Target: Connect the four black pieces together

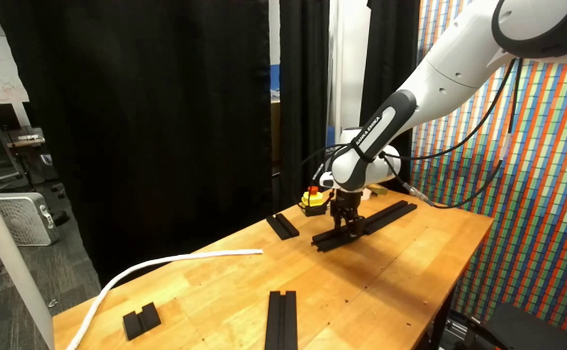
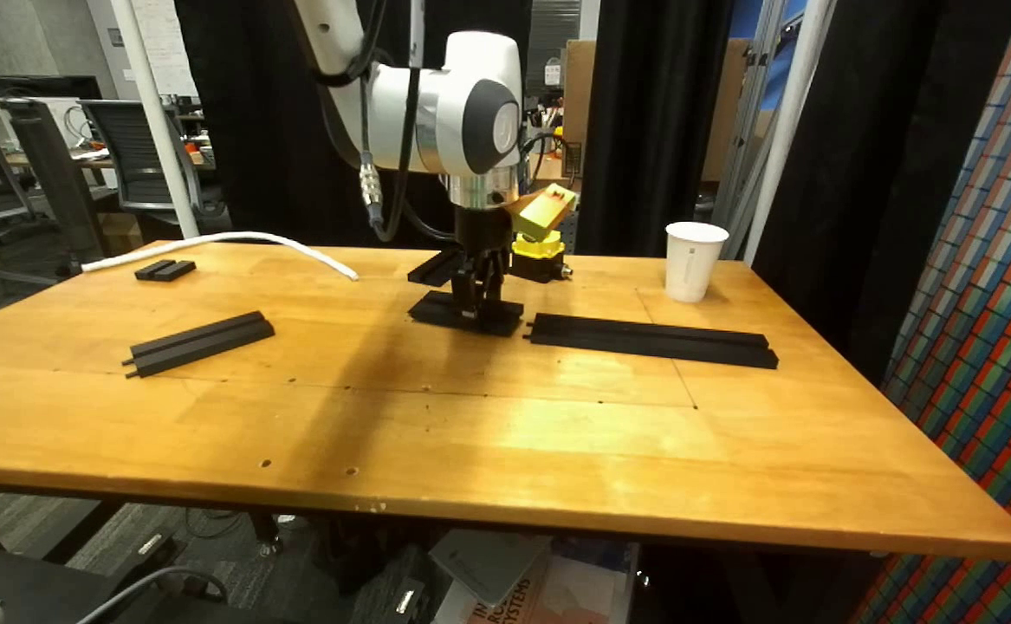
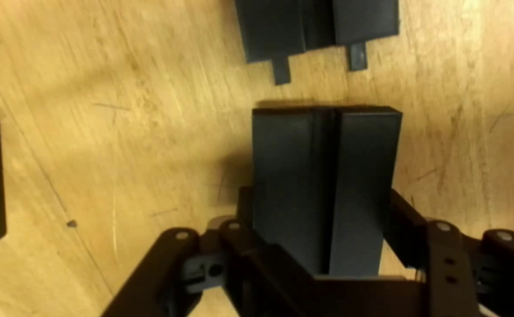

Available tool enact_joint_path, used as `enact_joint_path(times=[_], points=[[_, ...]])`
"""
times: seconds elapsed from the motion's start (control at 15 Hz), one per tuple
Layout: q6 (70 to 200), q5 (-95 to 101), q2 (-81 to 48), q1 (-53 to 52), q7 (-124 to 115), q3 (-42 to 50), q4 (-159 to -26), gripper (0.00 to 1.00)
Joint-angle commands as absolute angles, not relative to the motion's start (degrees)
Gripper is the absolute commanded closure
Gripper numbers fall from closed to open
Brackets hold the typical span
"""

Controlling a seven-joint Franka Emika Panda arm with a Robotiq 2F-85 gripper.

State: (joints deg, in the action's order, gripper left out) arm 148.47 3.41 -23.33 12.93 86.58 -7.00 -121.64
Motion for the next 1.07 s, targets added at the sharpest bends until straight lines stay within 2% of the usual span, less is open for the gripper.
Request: enact_joint_path(times=[0.0, 1.0], points=[[145.7, 1.4, -21.0, 13.9, 90.9, -6.7, -122.0, 0.55], [142.4, 1.5, -22.1, 13.7, 96.6, -4.6, -119.8, 0.55]])
